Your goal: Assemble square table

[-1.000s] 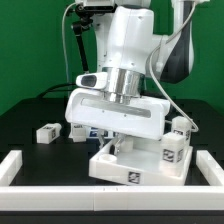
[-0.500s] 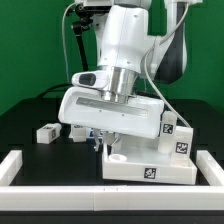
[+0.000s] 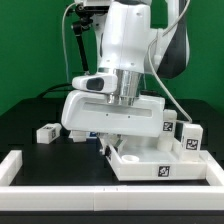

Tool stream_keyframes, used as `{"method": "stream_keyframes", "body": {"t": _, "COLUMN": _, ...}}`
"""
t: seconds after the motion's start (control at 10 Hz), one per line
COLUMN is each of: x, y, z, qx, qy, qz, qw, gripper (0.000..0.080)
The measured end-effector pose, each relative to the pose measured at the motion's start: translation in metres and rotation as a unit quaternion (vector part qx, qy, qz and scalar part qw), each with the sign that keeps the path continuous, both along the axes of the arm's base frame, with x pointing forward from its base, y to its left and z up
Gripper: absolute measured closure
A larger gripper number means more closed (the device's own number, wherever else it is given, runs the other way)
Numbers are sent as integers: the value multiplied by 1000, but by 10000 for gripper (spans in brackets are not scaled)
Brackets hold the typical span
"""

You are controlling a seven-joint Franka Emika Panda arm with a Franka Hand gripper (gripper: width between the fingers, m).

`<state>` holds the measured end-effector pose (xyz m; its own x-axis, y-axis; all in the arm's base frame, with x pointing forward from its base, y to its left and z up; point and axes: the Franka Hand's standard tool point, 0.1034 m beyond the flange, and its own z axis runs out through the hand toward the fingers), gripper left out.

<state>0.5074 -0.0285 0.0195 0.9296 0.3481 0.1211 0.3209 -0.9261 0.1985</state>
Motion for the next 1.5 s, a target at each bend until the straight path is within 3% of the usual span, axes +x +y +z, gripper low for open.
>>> {"method": "stream_keyframes", "body": {"t": 0.3, "x": 3, "y": -6, "z": 3, "qx": -17, "qy": 5, "qz": 70, "qw": 997, "gripper": 722}}
{"method": "stream_keyframes", "body": {"t": 0.4, "x": -1, "y": -6, "z": 1, "qx": -3, "qy": 46, "qz": 59, "qw": 997, "gripper": 722}}
{"method": "stream_keyframes", "body": {"t": 0.6, "x": 7, "y": -6, "z": 1, "qx": 2, "qy": 76, "qz": 57, "qw": 995, "gripper": 723}}
{"method": "stream_keyframes", "body": {"t": 0.8, "x": 8, "y": -10, "z": 1, "qx": -12, "qy": 81, "qz": 120, "qw": 989, "gripper": 723}}
{"method": "stream_keyframes", "body": {"t": 1.1, "x": 9, "y": -9, "z": 1, "qx": -13, "qy": 81, "qz": 123, "qw": 989, "gripper": 723}}
{"method": "stream_keyframes", "body": {"t": 1.3, "x": 19, "y": -7, "z": 8, "qx": -23, "qy": 81, "qz": 148, "qw": 985, "gripper": 724}}
{"method": "stream_keyframes", "body": {"t": 1.5, "x": 40, "y": -3, "z": 12, "qx": -53, "qy": 101, "qz": 268, "qw": 957, "gripper": 727}}
